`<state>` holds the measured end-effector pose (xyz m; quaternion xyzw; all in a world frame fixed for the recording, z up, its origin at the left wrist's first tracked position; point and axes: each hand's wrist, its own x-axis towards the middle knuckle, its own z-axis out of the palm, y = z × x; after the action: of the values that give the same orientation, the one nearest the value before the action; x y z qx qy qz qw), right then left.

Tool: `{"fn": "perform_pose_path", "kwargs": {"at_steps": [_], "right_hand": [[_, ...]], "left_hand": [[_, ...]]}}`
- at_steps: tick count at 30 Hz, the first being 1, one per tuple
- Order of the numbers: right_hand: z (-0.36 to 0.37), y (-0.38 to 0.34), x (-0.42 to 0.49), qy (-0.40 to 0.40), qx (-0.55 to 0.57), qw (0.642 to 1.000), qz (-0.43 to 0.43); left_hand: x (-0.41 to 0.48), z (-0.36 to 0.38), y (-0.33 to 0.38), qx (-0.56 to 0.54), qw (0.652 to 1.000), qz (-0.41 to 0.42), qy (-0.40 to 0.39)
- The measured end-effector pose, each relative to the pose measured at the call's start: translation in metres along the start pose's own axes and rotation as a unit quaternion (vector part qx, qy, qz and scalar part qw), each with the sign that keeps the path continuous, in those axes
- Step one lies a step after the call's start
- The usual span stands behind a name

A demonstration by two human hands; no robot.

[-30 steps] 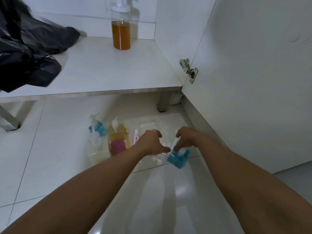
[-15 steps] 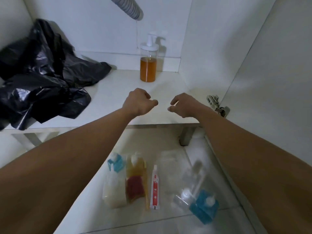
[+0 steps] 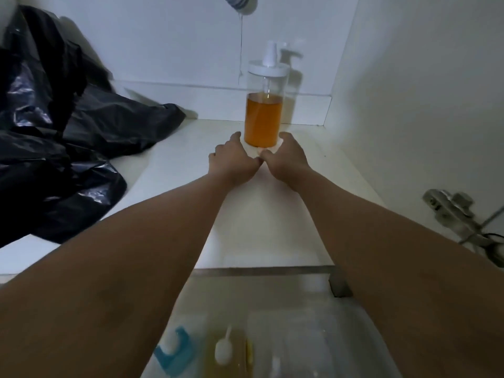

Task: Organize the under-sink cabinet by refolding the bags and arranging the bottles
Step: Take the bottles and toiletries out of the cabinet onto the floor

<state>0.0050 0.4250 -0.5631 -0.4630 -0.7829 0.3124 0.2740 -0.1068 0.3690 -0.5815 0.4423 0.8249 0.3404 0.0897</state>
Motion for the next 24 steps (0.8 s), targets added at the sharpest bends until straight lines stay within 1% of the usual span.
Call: {"fn": "perform_pose_path", "kwargs": {"at_steps": [2,4,7,9,14,20,24], "right_hand": [[0.006,0.002,0.023,0.012,0.008,1.000,0.004],[0.010,0.003,0.042,0.012,0.006,1.000,0.006],[0.014,0.002,0.064,0.006,0.020,1.000,-0.007],[0.013,0.001,0.069,0.005,0.037,0.999,0.001],[0.013,0.003,0.063,0.022,0.088,0.995,0.040],[0.012,0.001,0.039,0.036,0.104,0.993,0.029],[0.005,-0.003,0.015,0.015,0.103,0.994,0.016]], "left_hand": [[0.025,0.006,-0.002,0.038,0.999,-0.002,-0.004],[0.046,0.009,-0.004,0.029,1.000,-0.002,-0.006],[0.061,0.011,-0.005,0.022,1.000,0.018,-0.014],[0.065,0.012,-0.006,0.009,0.999,0.034,-0.015],[0.065,0.012,-0.011,-0.049,0.998,0.036,0.002],[0.051,0.003,-0.017,-0.143,0.989,0.045,0.002],[0.027,-0.012,-0.018,-0.197,0.980,0.025,-0.010]]}}
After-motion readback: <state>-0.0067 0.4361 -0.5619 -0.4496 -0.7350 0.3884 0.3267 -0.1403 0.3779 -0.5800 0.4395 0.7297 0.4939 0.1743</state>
